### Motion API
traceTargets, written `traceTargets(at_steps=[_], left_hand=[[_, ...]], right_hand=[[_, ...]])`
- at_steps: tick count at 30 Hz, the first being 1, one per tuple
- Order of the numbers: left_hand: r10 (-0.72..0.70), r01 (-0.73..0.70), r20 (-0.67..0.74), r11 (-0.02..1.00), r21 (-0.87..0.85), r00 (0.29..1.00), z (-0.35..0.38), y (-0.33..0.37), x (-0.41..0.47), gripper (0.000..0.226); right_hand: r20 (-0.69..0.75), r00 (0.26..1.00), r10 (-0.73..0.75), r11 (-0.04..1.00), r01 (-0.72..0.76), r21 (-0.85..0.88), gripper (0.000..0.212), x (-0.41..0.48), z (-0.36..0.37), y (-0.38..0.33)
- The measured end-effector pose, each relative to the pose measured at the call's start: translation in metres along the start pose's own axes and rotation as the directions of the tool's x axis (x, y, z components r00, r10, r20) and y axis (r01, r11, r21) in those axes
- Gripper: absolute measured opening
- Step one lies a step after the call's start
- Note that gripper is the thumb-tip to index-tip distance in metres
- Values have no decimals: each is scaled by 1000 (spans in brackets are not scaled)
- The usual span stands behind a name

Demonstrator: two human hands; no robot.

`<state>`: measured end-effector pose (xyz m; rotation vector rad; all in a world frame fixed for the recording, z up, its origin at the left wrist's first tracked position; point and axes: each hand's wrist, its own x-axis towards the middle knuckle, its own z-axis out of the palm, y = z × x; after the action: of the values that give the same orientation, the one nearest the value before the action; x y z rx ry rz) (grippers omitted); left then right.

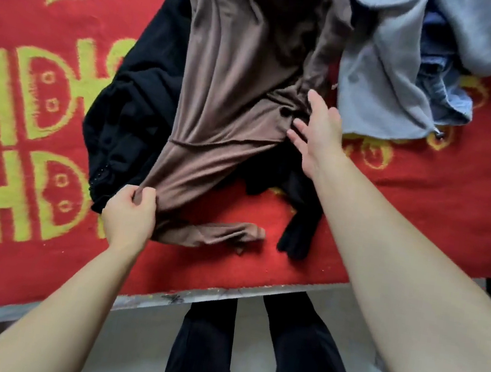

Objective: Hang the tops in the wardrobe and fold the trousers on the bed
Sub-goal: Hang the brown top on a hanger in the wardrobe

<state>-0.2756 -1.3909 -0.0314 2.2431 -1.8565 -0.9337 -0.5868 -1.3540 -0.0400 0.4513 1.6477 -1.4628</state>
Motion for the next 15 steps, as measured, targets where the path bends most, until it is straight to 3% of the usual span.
traceTargets(at_steps=[4,6,7,8,9,10,12,14,15], left_hand=[[-242,221,-239,969,-110,941,-17,8,34,26],[-387,356,-319,922,-154,865,-18,30,50,35],[-377,358,-354,926,-120,856,-18,42,53,41],[-278,273,-383,960,-68,881,-17,54,52,45],[-98,98,-385,995,-20,918,-13,66,48,45],[124,-131,-350,991,5,928,-7,78,42,43],[489,-502,-194,865,-20,850,12,99,24,35],[636,-637,55,771,-7,770,35,114,4,50],[604,-623,199,781,48,772,47,119,-5,68]], right_hand=[[94,994,-58,955,83,-283,59,-7,12,3],[145,974,-176,811,227,-539,43,-8,8,14],[160,954,-252,679,293,-674,39,-7,3,19],[172,932,-320,540,329,-775,37,-5,-2,23],[187,913,-362,435,343,-832,38,-4,-6,25],[206,907,-367,380,348,-857,39,-2,-10,28],[242,920,-310,354,348,-868,42,1,-15,35],[303,913,-274,299,380,-875,42,2,-20,42],[344,900,-268,244,409,-880,41,1,-23,45]])
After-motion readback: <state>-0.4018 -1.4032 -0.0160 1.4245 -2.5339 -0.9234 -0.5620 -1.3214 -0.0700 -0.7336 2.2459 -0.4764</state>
